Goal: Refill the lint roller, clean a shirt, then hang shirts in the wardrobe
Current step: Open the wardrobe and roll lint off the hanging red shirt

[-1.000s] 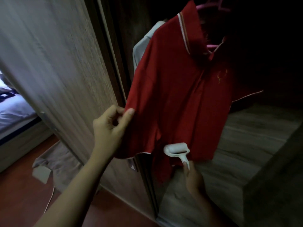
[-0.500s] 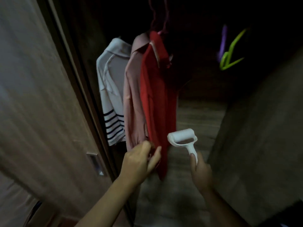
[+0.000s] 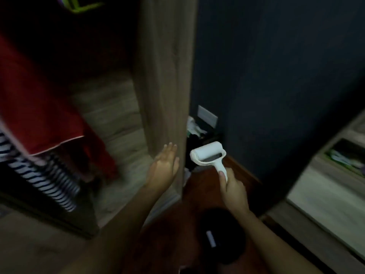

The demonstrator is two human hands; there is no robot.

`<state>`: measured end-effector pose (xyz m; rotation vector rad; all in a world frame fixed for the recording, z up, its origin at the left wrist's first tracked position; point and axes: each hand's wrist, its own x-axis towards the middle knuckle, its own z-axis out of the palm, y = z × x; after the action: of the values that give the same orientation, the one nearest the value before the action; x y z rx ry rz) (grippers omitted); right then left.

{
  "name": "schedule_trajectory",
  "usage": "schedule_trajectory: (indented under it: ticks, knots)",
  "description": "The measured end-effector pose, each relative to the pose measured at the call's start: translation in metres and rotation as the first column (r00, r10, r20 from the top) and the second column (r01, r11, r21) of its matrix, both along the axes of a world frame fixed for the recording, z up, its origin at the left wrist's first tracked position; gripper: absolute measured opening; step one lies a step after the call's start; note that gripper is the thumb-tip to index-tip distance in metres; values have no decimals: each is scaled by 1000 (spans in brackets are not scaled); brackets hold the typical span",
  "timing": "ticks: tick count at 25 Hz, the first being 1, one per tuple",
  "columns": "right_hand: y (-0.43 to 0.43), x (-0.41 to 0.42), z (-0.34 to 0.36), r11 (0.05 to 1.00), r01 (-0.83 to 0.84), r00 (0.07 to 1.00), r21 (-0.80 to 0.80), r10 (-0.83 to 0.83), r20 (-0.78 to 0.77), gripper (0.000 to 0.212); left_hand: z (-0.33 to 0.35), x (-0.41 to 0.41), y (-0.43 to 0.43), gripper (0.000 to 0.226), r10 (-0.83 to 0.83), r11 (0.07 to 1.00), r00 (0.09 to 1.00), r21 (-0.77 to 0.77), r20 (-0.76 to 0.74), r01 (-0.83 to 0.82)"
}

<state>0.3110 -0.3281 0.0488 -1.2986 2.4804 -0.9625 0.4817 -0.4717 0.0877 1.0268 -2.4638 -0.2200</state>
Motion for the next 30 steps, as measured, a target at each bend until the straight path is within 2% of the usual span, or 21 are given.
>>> schedule_trajectory:
  ticks: [3,8,10,12,14,17,19,21,25,30]
  knots:
    - [72,-52,1,984,174,985,48,-174,-7,34,-20,-74,47,51,-153,984,988,102,32,149]
    - [166,-133,-18,925,371,929,84,-371,-19,31,-44,-182,125,61,-348,926,931,194,111,323]
    - [204,-173,-28,892,438,899,114,-436,-39,32,-53,-231,154,58,-405,904,908,198,110,380]
    - [237,-214,-35,868,476,879,142,-473,-59,33,-68,-281,178,48,-455,885,868,209,198,416]
    - [265,-256,-41,852,495,868,169,-493,-57,34,-88,-330,199,46,-487,873,829,170,275,456]
    - [307,-317,-53,844,496,867,204,-493,-71,38,-112,-399,238,51,-517,854,797,256,311,454]
    - [327,-349,-63,847,483,875,221,-476,-88,40,-121,-432,262,59,-555,815,788,365,265,451]
    - [338,-371,-70,847,462,886,264,-455,-93,40,-128,-454,277,68,-581,798,755,399,305,453]
    - [347,-395,-83,860,407,912,309,-399,-89,45,-150,-483,286,64,-555,810,734,455,391,370]
    - [348,-398,-97,854,414,907,315,-416,-65,47,-169,-487,290,58,-485,870,784,305,387,387]
